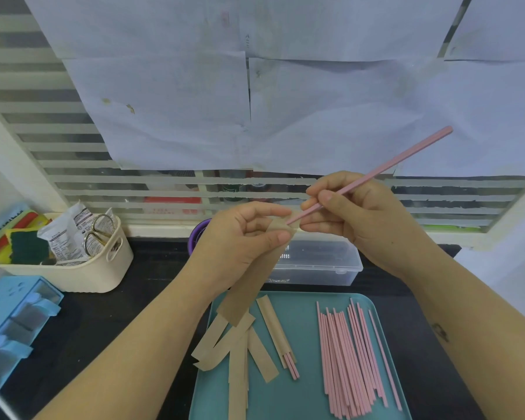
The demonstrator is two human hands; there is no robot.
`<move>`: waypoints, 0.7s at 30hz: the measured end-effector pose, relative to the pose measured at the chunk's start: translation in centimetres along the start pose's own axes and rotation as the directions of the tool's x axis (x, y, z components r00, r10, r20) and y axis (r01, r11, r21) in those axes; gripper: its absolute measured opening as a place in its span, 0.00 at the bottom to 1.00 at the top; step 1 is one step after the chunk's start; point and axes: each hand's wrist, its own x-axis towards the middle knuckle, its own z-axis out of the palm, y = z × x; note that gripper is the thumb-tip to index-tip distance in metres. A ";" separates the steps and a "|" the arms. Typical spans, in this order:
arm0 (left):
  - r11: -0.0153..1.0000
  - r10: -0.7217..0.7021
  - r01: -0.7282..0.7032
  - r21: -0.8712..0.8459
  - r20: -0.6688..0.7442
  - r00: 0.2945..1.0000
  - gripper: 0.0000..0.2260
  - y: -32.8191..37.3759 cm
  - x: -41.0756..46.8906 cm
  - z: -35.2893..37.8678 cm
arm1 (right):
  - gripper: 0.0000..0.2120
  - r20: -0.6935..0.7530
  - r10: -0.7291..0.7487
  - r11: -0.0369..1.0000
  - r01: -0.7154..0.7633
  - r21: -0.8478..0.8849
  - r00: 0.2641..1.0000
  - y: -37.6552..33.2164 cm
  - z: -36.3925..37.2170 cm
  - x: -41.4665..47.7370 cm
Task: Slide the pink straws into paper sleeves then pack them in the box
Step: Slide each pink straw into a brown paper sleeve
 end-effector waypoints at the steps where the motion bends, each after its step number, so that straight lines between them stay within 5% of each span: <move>1: 1.000 -0.007 0.007 -0.009 0.001 1.000 0.11 0.1 0.0 0.0 | 0.08 0.006 0.005 1.000 -0.005 0.000 1.000 -0.1 -0.1 0.0; 10: 0.997 -0.083 0.083 0.004 0.056 0.995 0.21 0.6 -0.3 0.2 | 0.06 0.033 0.130 0.988 -0.127 -0.093 0.991 -0.7 -1.0 0.6; 21: 0.987 -0.158 0.153 0.054 0.117 0.980 0.19 -0.2 -0.6 0.9 | 0.04 0.024 0.241 0.925 -0.222 -0.307 0.970 -0.6 -1.3 1.4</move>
